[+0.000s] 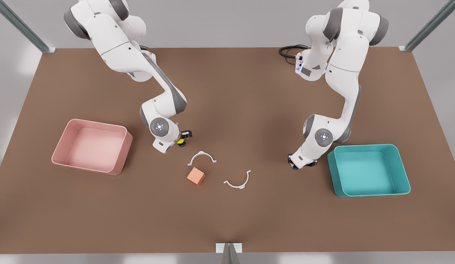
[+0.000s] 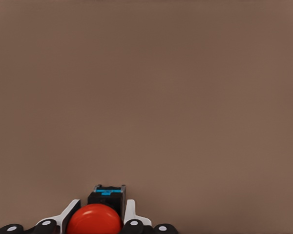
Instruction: Place the red button in the blue storage box with the left arm, and place the yellow button in the pink storage box with the right arm
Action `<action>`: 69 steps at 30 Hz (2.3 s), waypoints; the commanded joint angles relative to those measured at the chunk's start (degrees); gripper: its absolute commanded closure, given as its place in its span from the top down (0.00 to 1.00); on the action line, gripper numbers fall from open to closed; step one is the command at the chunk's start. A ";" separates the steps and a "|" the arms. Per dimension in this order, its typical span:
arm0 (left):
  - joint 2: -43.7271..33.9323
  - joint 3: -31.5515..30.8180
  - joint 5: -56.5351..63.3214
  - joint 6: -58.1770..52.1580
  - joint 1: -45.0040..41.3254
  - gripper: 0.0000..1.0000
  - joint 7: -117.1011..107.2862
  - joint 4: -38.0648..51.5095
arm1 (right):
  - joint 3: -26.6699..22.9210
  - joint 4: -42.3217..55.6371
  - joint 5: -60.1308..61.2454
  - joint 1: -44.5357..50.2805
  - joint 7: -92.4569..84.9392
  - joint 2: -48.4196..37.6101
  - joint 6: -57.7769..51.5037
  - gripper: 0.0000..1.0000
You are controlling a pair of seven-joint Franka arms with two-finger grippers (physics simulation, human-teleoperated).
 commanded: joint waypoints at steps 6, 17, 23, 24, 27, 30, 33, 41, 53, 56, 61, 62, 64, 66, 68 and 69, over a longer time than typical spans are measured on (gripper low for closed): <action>-2.68 0.78 -0.23 -0.75 0.00 0.47 -0.14 0.83 | -0.08 -1.87 -0.01 -0.36 0.77 1.20 6.59 0.98; -9.45 9.13 -2.07 -26.24 10.72 0.47 31.58 12.70 | -0.17 -2.14 -0.01 -0.98 -2.31 4.19 9.75 0.95; -3.30 9.31 -2.07 -26.15 14.86 0.47 35.01 12.79 | -0.17 -5.04 -0.01 -1.07 -2.39 5.42 15.02 0.89; -2.07 9.31 -2.07 -26.15 14.86 0.47 34.58 12.96 | -0.17 -4.86 -0.01 -0.98 -2.39 5.51 15.11 0.87; -0.84 9.31 -2.07 -26.15 14.77 0.47 33.43 13.14 | -0.08 -4.68 -0.01 -0.89 -2.39 5.68 15.82 0.82; -0.58 9.31 -2.07 -26.15 14.77 0.47 33.43 13.14 | -0.17 -4.42 -0.10 -0.89 -2.39 5.68 15.82 0.78; 1.09 9.22 -2.07 -26.15 14.77 0.52 33.25 13.14 | -0.17 -4.33 -0.10 -0.89 -2.48 5.77 15.90 0.67; 2.68 9.22 -1.98 -26.15 14.33 1.00 32.11 13.05 | -0.08 -4.42 -0.10 -1.16 -4.06 5.94 15.82 0.56; -7.77 8.17 -2.07 -43.63 10.38 1.00 9.45 30.45 | -0.35 4.54 -0.10 -4.23 -7.58 3.40 3.60 0.49; -17.89 8.08 -1.28 -52.52 10.38 1.00 9.17 30.80 | -0.78 10.17 -0.18 -5.99 -7.40 2.08 -0.97 0.49; -20.26 5.62 0.30 -52.70 10.99 1.00 9.17 30.63 | -0.87 17.02 -5.81 -12.13 -12.66 2.17 -5.71 0.49; -20.26 5.26 0.30 -53.31 10.99 1.00 9.17 30.71 | -0.87 18.43 -5.81 -14.77 -16.62 2.34 -7.12 0.49; -20.09 5.35 0.39 -53.66 10.73 1.00 9.26 30.72 | -0.87 19.57 -11.08 -19.08 -21.37 2.34 -8.26 0.49; -19.82 5.35 0.39 -53.66 10.46 1.00 9.26 30.72 | -0.87 20.80 -11.08 -24.27 -26.83 2.34 -10.81 0.49; -19.56 5.35 0.30 -53.66 10.46 1.00 9.35 30.54 | -0.17 20.36 -11.08 -28.84 -28.58 1.81 -13.72 0.49; -19.56 5.35 0.30 -53.66 10.73 1.00 9.52 30.45 | -0.17 19.05 -11.08 -30.59 -30.16 1.73 -13.72 0.49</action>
